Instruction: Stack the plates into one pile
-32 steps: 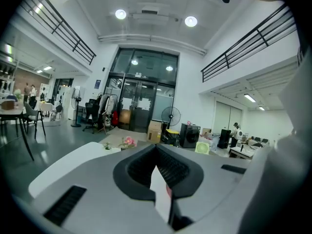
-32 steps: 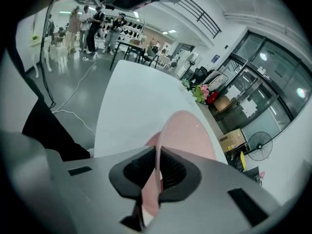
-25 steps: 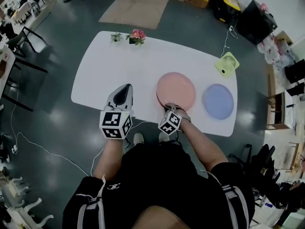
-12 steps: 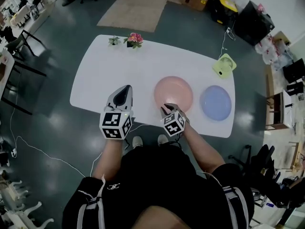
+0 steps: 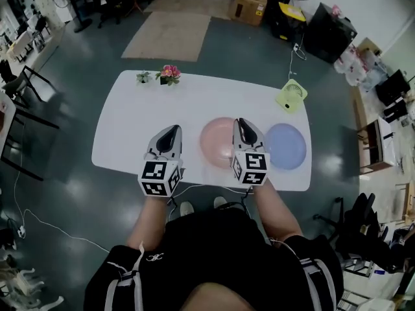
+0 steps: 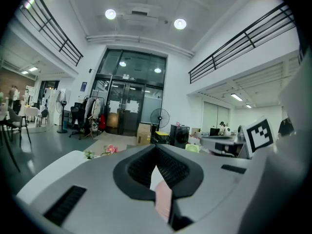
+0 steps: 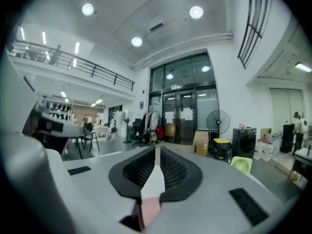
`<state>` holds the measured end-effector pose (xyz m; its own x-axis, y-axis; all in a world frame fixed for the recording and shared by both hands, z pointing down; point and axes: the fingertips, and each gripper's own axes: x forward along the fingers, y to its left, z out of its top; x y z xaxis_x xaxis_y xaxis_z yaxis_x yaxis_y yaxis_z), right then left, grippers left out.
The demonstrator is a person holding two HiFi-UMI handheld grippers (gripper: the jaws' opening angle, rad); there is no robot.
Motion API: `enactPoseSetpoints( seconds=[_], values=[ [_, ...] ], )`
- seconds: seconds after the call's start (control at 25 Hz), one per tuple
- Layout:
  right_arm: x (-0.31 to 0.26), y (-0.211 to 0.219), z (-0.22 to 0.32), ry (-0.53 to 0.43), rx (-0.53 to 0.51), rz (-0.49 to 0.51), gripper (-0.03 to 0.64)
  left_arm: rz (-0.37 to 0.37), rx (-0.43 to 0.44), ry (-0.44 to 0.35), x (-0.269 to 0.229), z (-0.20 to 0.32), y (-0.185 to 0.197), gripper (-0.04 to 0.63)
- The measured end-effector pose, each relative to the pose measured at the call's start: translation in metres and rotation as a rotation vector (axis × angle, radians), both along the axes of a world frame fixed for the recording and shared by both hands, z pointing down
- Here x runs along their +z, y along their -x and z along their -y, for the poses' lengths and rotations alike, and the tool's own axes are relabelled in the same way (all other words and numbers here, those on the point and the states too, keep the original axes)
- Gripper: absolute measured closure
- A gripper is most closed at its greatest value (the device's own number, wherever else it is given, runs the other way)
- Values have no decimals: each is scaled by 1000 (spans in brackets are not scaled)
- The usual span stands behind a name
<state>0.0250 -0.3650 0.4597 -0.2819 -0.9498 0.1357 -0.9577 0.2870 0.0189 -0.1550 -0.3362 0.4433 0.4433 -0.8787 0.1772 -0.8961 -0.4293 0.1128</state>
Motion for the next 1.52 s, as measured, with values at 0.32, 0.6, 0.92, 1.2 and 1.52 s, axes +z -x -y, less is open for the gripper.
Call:
enactPoseSetpoints(
  seconds=[0.32, 0.6, 0.92, 1.2, 1.52],
  values=[
    [-68, -26, -15, -173, 132, 48, 606, 1, 84, -19, -14, -1, -20, 584],
    [-65, -58, -28, -164, 198, 51, 606, -10, 149, -21, -13, -2, -49, 584],
    [-41, -208, -59, -164, 165, 63, 606, 19, 152, -46, -1, -37, -208, 584],
    [-23, -380, -89, -110, 47, 42, 606, 54, 42, -25, 18, -75, -387, 584],
    [-19, -434, -104, -103, -5, 49, 606, 47, 18, -16, 4, -91, -459, 584]
  ],
)
